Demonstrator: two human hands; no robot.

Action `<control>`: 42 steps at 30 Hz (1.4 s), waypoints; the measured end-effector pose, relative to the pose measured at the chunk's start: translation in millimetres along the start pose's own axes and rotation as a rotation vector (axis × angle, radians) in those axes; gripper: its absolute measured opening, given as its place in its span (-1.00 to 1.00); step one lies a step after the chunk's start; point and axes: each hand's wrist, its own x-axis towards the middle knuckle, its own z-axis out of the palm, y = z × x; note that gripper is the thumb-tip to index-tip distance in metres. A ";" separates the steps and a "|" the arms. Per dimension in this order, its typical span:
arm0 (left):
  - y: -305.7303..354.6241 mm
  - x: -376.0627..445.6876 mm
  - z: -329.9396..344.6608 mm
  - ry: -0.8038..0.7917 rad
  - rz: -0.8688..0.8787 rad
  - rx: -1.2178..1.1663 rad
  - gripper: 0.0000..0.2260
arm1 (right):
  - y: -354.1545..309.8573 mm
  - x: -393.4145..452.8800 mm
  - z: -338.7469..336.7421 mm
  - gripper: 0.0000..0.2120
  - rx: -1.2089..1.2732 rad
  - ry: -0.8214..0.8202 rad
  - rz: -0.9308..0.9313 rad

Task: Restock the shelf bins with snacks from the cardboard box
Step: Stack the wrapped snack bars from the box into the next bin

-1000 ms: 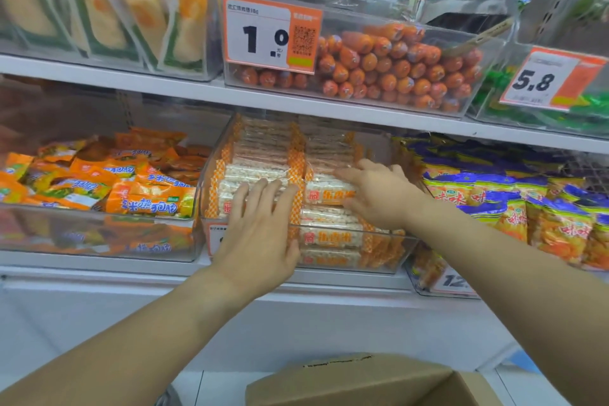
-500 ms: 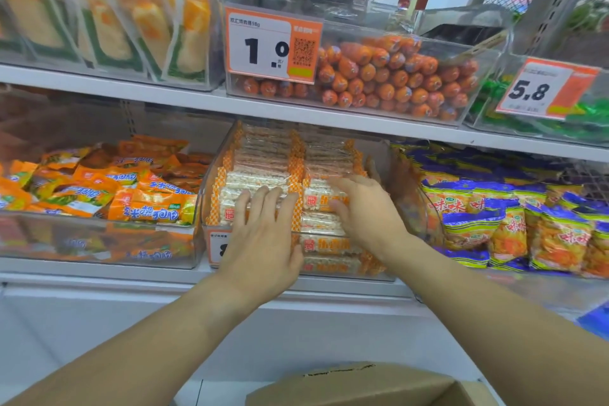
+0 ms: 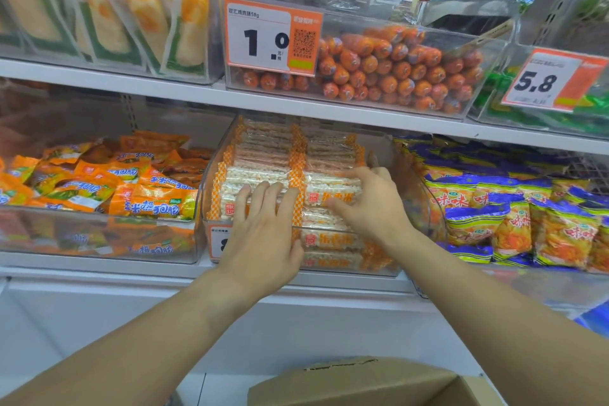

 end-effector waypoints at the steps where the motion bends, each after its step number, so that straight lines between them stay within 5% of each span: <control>1: 0.0 -0.1 0.3 -0.001 0.000 0.006 -0.38 | 0.6 0.4 0.6 -0.40 -0.010 -0.014 -0.014; 4: 0.8 1.4 0.0 0.005 0.001 0.017 -0.38 | 3.0 1.1 3.4 -0.41 -0.130 -0.055 -0.021; 11: 0.8 0.0 1.7 -0.021 0.006 0.051 -0.36 | 0.0 -5.8 13.2 -0.72 -0.401 0.224 -0.282; 16: 5.8 5.0 1.0 0.078 -0.067 -0.153 -0.49 | -3.3 -1.6 14.7 -0.65 -0.351 0.126 -0.244; 20: 8.5 6.3 -0.1 0.170 -0.087 -0.171 -0.53 | -5.4 -9.4 11.1 -0.64 -0.233 0.217 -0.280; 26: 30.8 2.5 -20.6 0.405 0.163 -0.310 -0.78 | -7.6 -57.7 -4.5 -0.77 0.072 0.404 -0.505; 31: 71.2 -16.1 -22.8 0.013 0.348 -0.542 -0.90 | 38.5 -119.5 -8.5 -0.90 0.238 0.331 -0.479; 35: 96.2 -45.0 13.1 -0.450 0.397 -0.369 -0.88 | 110.1 -162.0 23.2 -0.89 0.186 0.062 -0.260; 39: 110.3 -103.6 76.0 -0.848 0.201 -0.385 -0.87 | 164.8 -216.2 67.1 -0.91 0.117 -0.330 0.009; 42: 112.2 -159.5 129.9 -0.959 -0.016 -0.453 -0.89 | 192.9 -258.3 97.1 -0.91 0.118 -0.646 0.240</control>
